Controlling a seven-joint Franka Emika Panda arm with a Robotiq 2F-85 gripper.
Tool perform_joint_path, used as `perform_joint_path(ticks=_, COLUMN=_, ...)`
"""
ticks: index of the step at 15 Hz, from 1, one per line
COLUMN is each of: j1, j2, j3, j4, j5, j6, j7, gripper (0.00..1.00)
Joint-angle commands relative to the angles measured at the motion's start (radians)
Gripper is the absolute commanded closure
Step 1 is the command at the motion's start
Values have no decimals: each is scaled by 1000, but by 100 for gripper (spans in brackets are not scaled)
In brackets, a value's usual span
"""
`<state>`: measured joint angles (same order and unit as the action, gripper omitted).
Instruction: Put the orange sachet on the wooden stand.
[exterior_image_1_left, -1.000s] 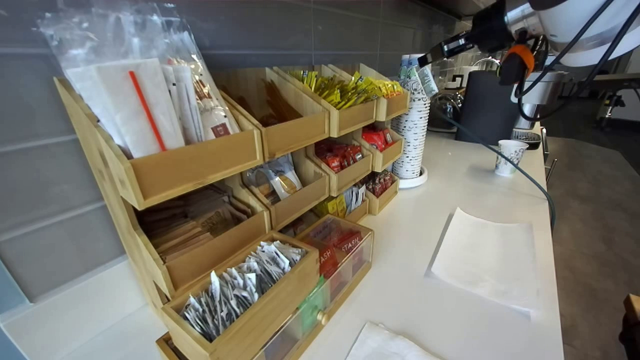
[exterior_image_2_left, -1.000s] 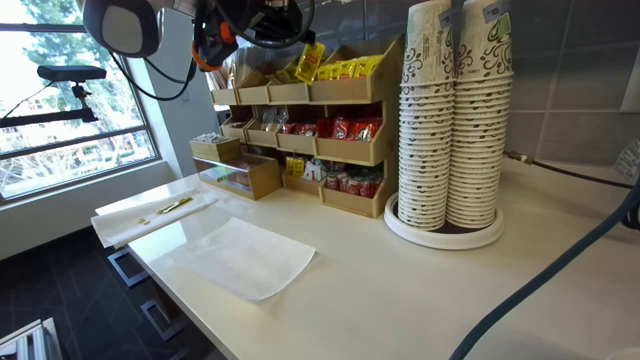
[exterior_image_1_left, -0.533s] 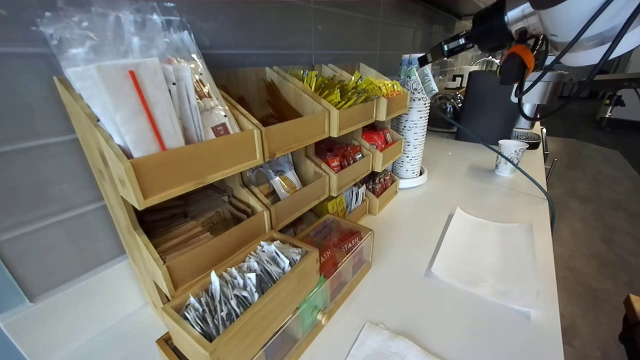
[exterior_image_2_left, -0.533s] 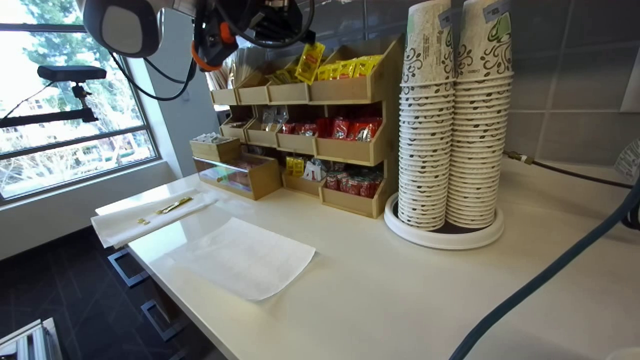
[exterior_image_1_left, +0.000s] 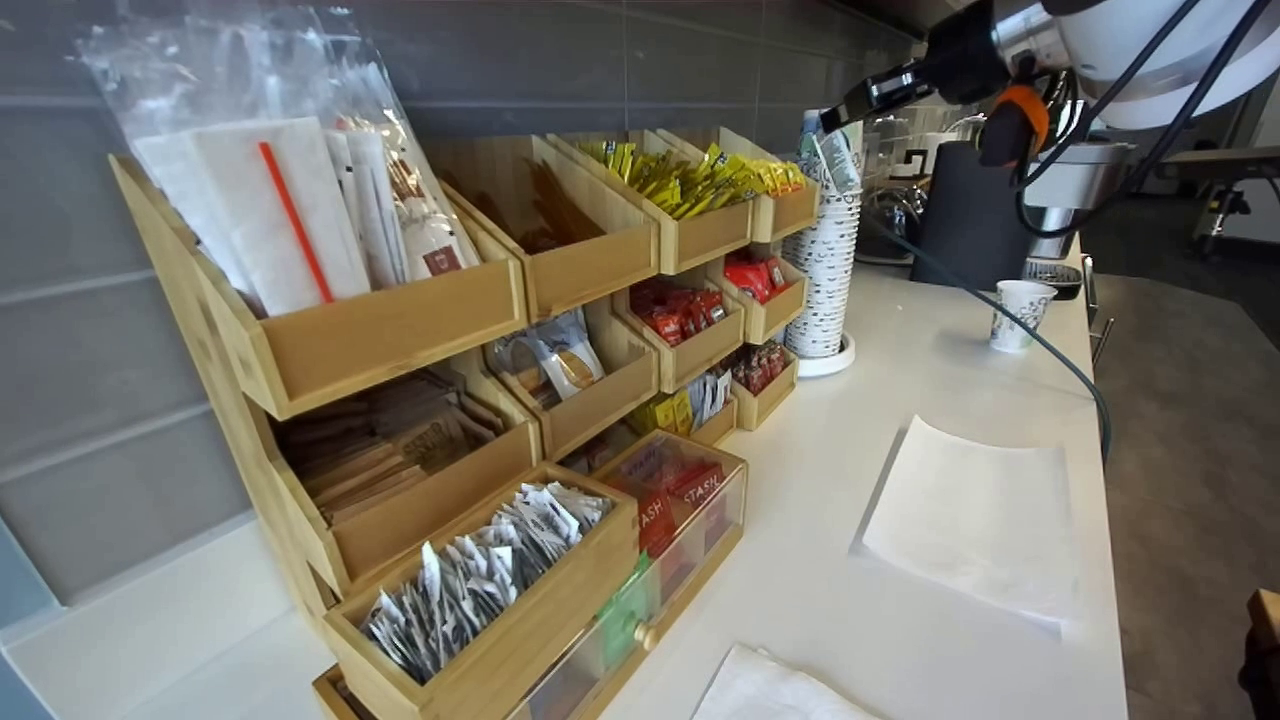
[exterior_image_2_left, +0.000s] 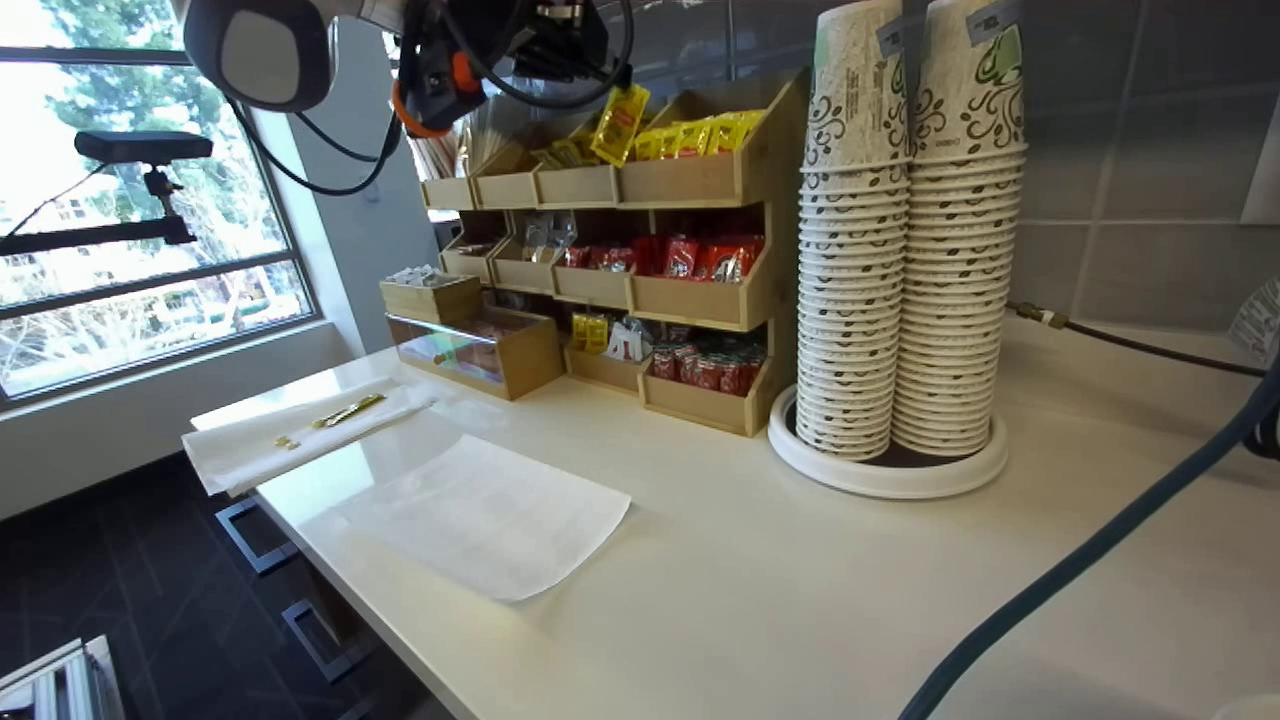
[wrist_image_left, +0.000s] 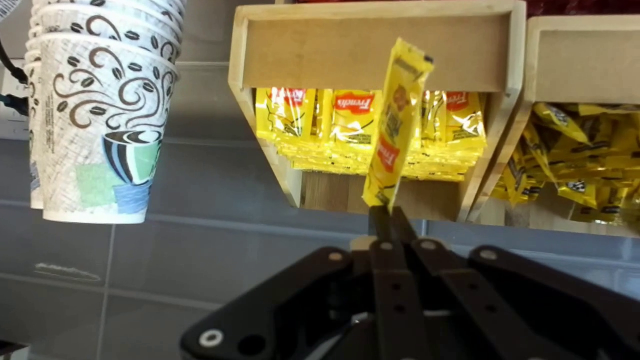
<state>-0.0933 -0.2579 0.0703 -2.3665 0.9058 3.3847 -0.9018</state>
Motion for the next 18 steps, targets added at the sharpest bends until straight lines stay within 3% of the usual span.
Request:
perform_joint_path(ticks=1, j1=3, j2=70, j3=-2, j4=78, j5=7, j6=10, j7=34, gripper=100)
perform_joint_path(ticks=9, j1=-22, j2=197, j3=23, j4=192, j5=13, j6=50, j7=24, gripper=100)
perform_joint_path(ticks=18, j1=-37, j2=220, j3=21, j4=253, j5=23, j6=61, j7=-7, gripper=100)
